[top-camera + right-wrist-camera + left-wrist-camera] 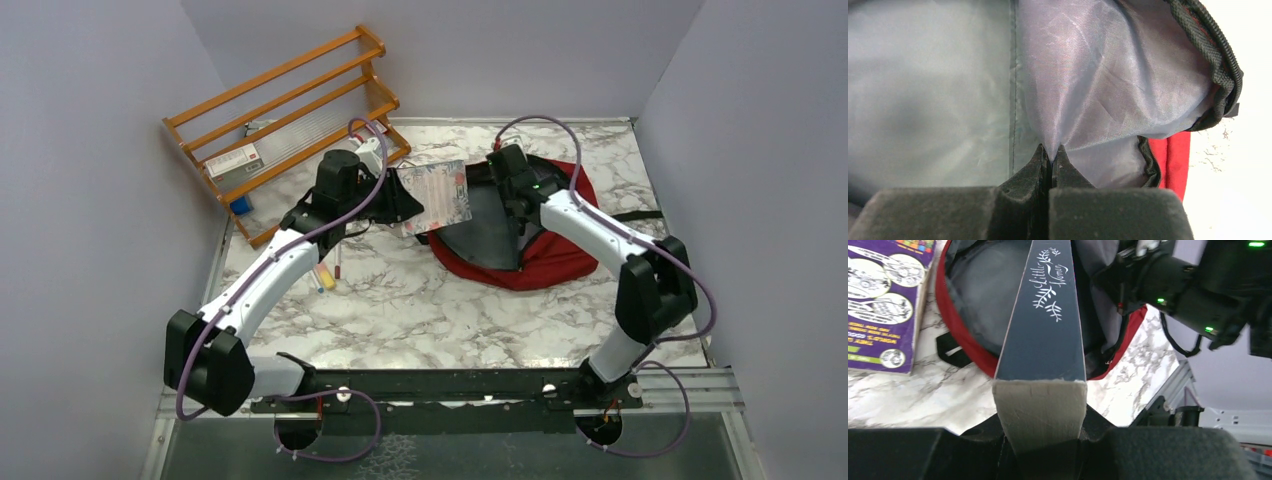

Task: Pack the student bag
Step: Place the book in the student bag.

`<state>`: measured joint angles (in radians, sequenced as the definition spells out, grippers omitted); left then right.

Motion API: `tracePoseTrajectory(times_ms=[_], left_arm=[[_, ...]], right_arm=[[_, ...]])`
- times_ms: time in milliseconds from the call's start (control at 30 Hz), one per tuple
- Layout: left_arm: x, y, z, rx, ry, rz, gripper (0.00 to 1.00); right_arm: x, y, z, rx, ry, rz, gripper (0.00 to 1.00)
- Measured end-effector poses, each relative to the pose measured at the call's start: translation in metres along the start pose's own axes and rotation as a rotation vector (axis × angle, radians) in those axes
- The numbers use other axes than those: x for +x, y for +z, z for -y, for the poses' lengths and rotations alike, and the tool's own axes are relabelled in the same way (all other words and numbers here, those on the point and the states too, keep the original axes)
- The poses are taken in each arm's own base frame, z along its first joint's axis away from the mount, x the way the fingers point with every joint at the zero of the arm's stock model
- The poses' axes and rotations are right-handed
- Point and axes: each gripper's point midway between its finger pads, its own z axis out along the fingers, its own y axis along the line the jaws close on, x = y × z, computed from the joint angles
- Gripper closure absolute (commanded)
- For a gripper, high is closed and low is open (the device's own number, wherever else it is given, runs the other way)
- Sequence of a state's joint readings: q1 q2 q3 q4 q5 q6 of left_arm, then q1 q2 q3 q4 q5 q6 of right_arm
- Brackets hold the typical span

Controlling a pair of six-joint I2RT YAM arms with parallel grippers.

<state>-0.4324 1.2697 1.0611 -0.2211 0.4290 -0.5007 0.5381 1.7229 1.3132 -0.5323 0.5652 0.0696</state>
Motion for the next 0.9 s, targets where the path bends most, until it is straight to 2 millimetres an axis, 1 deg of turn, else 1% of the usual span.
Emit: tracePoseTrajectory(times_ms=[100, 133, 167, 267, 333, 467, 700, 900], left_arm=[[0.000, 0.012, 0.003, 0.024, -0.062, -0.002, 1.00], [0.000, 0.012, 0.003, 0.024, -0.062, -0.002, 1.00], [0.004, 0.020, 0.001, 0.022, -0.084, -0.021, 1.00], [0.010, 0.032, 0.001, 0.024, -0.121, -0.047, 1.00], [0.017, 0.041, 0.002, 0.027, -0.150, -0.073, 1.00], [0.027, 0.051, 0.006, 0.038, -0.196, -0.104, 1.00], [0.033, 0.065, 0.019, 0.080, -0.229, -0.115, 1.00], [0.041, 0.077, 0.020, 0.101, -0.255, -0.137, 1.00]], right_arm=[[-0.016, -0.019, 0.012, -0.029, 0.069, 0.070, 0.99], [-0.020, -0.025, 0.014, -0.038, 0.085, 0.090, 0.99], [-0.023, -0.030, 0.015, -0.051, 0.099, 0.109, 0.99], [-0.026, -0.040, 0.017, -0.076, 0.129, 0.143, 0.99], [-0.026, -0.043, 0.018, -0.086, 0.146, 0.155, 0.99], [-0.026, -0.046, 0.019, -0.101, 0.177, 0.177, 0.99], [-0.028, -0.047, 0.018, -0.134, 0.238, 0.197, 0.99], [-0.032, -0.049, 0.011, -0.178, 0.272, 0.205, 0.99]])
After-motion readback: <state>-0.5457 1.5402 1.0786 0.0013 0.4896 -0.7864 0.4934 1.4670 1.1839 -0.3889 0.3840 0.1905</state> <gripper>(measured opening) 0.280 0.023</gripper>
